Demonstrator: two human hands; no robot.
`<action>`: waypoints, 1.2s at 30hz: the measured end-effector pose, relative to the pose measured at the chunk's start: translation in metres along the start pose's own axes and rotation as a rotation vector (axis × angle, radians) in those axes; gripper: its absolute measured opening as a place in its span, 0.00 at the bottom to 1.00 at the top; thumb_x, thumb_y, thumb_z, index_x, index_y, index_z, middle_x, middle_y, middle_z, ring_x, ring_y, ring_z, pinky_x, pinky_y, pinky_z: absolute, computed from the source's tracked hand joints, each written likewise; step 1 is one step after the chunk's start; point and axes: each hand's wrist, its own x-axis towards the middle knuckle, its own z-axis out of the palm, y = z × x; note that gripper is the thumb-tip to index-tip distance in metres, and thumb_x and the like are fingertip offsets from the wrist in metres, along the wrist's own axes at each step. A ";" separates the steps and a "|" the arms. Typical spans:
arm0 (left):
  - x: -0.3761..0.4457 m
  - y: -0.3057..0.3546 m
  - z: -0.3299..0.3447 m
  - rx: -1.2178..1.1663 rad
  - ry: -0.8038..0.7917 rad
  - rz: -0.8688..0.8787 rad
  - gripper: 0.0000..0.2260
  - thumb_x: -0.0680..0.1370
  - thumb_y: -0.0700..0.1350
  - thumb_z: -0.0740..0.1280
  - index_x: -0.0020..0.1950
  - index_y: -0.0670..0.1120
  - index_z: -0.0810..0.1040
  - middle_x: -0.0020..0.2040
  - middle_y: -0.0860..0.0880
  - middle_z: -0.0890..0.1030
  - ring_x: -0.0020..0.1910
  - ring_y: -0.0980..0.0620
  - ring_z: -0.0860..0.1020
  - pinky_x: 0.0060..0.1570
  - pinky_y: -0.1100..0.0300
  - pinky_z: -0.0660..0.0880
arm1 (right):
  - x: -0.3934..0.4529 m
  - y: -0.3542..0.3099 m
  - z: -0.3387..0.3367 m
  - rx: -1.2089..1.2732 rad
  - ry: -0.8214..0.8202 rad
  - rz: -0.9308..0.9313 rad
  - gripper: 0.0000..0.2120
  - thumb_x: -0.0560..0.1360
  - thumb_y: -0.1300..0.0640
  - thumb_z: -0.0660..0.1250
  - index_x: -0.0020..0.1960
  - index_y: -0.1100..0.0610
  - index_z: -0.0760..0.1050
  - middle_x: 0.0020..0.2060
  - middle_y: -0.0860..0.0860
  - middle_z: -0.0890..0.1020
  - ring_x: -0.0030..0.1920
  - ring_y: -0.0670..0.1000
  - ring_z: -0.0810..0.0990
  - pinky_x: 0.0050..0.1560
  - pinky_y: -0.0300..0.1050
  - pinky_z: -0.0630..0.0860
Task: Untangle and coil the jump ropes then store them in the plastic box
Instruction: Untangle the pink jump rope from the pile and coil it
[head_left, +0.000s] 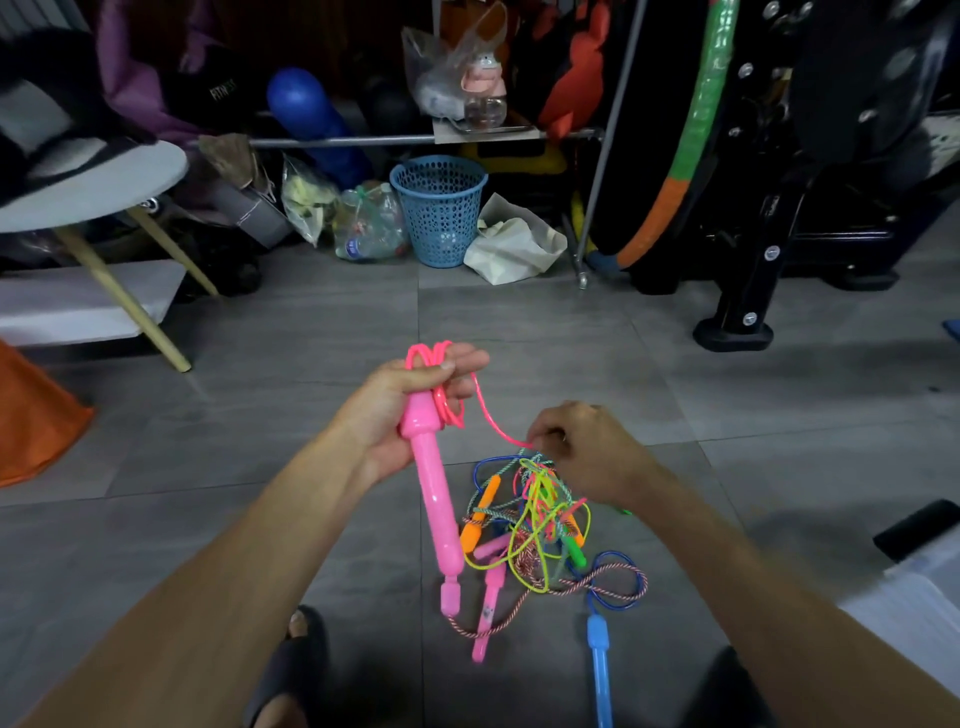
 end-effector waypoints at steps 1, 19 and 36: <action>0.001 -0.003 0.002 -0.002 0.016 0.019 0.11 0.77 0.31 0.58 0.57 0.37 0.73 0.43 0.46 0.85 0.32 0.55 0.81 0.31 0.67 0.77 | 0.000 -0.003 0.002 0.013 -0.014 -0.025 0.08 0.72 0.64 0.64 0.44 0.58 0.81 0.38 0.50 0.81 0.41 0.50 0.77 0.42 0.35 0.66; 0.005 -0.024 0.001 1.340 -0.194 0.021 0.03 0.77 0.36 0.61 0.45 0.38 0.74 0.37 0.41 0.83 0.30 0.46 0.80 0.33 0.56 0.77 | -0.005 -0.030 -0.008 0.629 -0.069 -0.025 0.18 0.69 0.75 0.64 0.51 0.56 0.69 0.38 0.56 0.81 0.35 0.48 0.78 0.39 0.42 0.74; -0.015 0.011 -0.006 0.250 -0.320 -0.108 0.03 0.66 0.36 0.73 0.37 0.42 0.82 0.26 0.47 0.76 0.23 0.55 0.75 0.23 0.65 0.73 | 0.002 0.034 0.056 0.557 -0.301 0.092 0.16 0.70 0.68 0.71 0.52 0.53 0.73 0.48 0.47 0.79 0.50 0.44 0.77 0.52 0.35 0.74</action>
